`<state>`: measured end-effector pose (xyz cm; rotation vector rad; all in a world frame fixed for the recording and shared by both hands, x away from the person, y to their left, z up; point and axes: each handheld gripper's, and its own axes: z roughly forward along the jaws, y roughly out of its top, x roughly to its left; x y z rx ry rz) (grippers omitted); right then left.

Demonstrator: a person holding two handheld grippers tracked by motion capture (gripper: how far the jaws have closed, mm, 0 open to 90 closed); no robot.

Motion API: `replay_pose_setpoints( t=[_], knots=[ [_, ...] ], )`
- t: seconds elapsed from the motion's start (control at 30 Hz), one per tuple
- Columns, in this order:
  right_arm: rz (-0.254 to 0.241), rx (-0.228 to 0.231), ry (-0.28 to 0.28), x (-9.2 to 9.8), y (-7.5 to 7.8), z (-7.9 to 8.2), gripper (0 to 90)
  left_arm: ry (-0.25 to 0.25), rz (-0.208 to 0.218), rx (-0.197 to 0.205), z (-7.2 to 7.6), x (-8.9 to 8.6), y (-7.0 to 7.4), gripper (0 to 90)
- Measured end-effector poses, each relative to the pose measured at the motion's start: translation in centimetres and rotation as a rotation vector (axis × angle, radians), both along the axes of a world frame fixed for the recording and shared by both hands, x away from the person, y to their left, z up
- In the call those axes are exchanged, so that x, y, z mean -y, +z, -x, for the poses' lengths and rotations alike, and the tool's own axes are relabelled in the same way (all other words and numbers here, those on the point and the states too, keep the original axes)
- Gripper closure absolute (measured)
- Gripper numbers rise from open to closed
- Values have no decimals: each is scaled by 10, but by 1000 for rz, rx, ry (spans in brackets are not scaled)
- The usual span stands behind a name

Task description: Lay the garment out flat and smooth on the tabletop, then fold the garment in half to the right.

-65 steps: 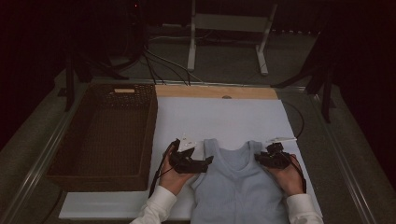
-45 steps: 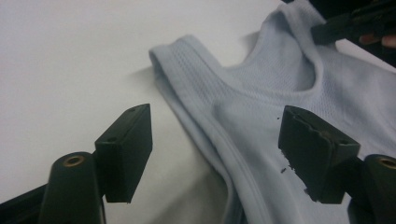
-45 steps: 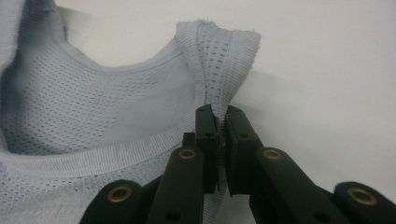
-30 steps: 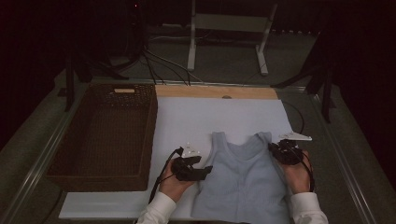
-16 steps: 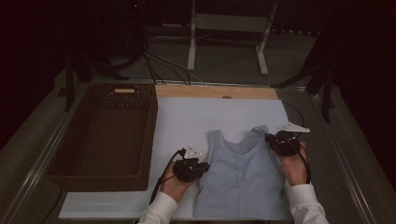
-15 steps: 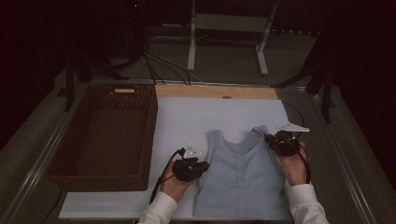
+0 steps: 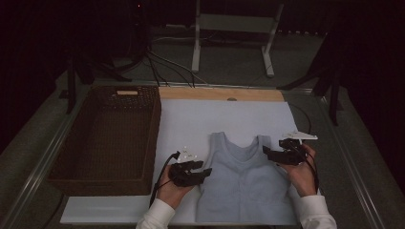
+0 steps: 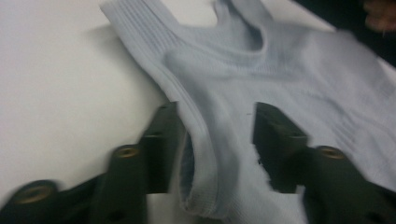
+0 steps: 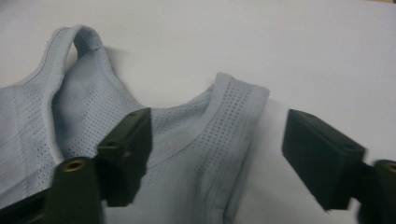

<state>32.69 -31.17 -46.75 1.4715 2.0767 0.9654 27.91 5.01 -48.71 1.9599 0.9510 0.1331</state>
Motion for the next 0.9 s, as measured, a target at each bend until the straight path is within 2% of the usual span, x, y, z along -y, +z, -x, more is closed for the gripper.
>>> replay_pose_setpoints(
  t=[0.1,0.27,0.4,0.5,0.9],
  knots=[
    [-17,-8,0,2,0,3,172,18,19,20,1,-2,3,354],
    [-35,-8,1,5,0,11,142,63,24,49,2,-5,8,175],
    [-41,-10,-2,8,-1,17,133,91,28,54,2,-7,10,86],
    [-49,-12,-7,11,-3,21,125,104,32,55,2,-9,11,62],
    [-63,7,-48,25,-5,41,126,119,33,56,10,-17,13,69]
  ],
)
